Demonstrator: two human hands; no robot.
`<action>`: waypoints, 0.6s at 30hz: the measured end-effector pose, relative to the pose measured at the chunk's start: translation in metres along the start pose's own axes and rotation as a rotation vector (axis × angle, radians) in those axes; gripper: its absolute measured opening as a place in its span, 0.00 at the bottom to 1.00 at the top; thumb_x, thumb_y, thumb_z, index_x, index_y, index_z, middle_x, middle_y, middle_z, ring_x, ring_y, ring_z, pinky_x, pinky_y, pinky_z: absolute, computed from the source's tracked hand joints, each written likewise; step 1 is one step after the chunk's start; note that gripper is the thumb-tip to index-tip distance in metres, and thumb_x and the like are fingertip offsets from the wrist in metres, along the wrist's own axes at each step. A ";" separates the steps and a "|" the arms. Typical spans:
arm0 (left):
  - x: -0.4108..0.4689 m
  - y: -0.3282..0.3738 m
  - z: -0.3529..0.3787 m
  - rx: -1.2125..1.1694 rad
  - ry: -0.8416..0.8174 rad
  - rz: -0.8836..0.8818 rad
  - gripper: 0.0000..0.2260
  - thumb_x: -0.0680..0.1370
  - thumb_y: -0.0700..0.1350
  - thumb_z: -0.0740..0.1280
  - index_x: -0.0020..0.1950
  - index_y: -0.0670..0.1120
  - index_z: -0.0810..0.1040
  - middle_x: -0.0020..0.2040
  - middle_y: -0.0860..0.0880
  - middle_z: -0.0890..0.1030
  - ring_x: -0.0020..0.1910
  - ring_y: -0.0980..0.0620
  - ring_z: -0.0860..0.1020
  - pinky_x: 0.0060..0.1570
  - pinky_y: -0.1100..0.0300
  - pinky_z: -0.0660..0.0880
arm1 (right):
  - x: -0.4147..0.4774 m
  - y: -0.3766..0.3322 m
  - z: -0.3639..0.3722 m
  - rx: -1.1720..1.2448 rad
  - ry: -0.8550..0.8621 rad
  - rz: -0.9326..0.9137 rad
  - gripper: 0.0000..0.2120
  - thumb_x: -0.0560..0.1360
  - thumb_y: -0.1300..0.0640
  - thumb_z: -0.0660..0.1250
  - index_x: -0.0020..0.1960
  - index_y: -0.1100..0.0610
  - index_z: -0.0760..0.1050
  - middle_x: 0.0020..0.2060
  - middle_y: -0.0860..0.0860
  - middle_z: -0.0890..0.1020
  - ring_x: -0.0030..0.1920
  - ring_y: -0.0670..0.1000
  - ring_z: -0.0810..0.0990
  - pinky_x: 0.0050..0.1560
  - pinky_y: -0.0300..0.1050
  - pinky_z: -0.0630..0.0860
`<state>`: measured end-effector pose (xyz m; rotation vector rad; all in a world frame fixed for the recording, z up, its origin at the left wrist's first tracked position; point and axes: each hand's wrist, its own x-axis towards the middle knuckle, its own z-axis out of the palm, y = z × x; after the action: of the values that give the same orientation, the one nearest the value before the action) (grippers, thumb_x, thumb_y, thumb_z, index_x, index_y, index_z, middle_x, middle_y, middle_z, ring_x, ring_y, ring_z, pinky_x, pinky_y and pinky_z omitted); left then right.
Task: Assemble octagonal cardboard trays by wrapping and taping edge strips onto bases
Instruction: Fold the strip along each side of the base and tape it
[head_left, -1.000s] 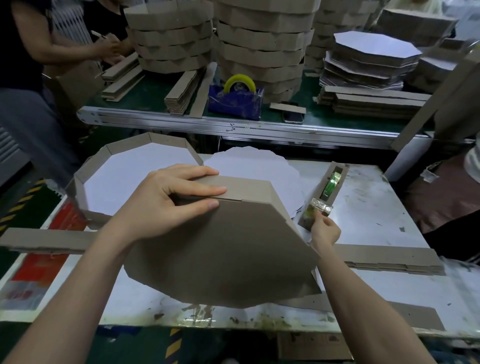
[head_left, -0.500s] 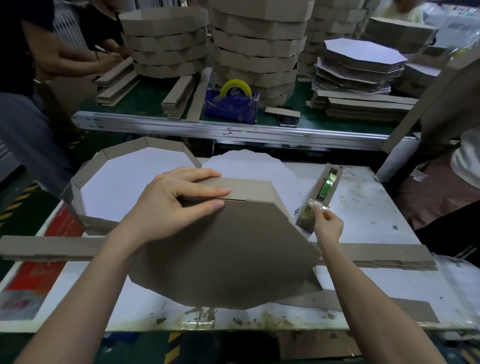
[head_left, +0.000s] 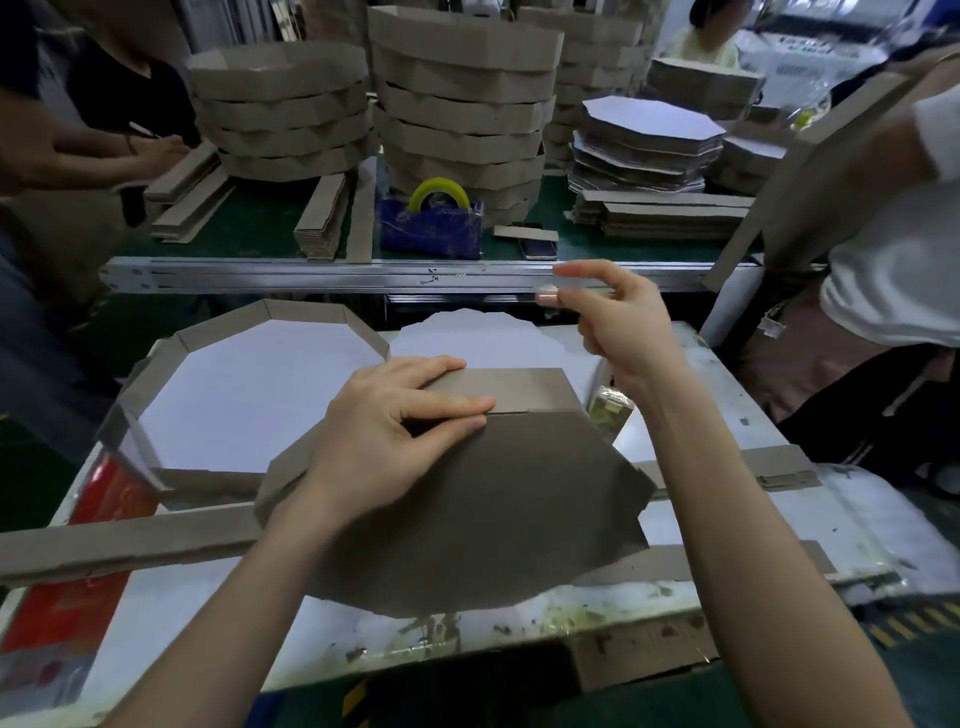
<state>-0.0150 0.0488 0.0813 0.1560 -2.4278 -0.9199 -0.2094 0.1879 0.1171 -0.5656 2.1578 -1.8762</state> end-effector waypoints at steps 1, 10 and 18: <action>-0.001 0.001 -0.001 -0.006 0.003 -0.005 0.09 0.74 0.52 0.71 0.53 0.57 0.84 0.62 0.54 0.80 0.63 0.56 0.74 0.63 0.49 0.71 | -0.009 -0.010 0.005 0.041 -0.038 0.008 0.08 0.76 0.62 0.70 0.51 0.52 0.82 0.39 0.51 0.85 0.25 0.42 0.67 0.24 0.34 0.64; -0.010 -0.003 -0.009 -0.065 -0.138 -0.069 0.17 0.77 0.53 0.69 0.62 0.59 0.67 0.62 0.60 0.76 0.65 0.51 0.73 0.63 0.46 0.71 | -0.081 -0.034 0.023 0.131 -0.252 0.140 0.12 0.77 0.68 0.61 0.46 0.64 0.83 0.49 0.60 0.86 0.19 0.43 0.61 0.20 0.33 0.56; -0.014 -0.005 -0.011 -0.040 -0.110 0.009 0.22 0.77 0.50 0.70 0.67 0.56 0.65 0.63 0.58 0.78 0.62 0.53 0.72 0.60 0.55 0.66 | -0.115 -0.021 0.021 0.127 -0.210 0.196 0.14 0.76 0.70 0.60 0.41 0.62 0.84 0.48 0.68 0.83 0.17 0.43 0.59 0.18 0.33 0.54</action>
<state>0.0023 0.0423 0.0787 0.0818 -2.5064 -0.9966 -0.0939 0.2159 0.1254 -0.4825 1.8738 -1.7493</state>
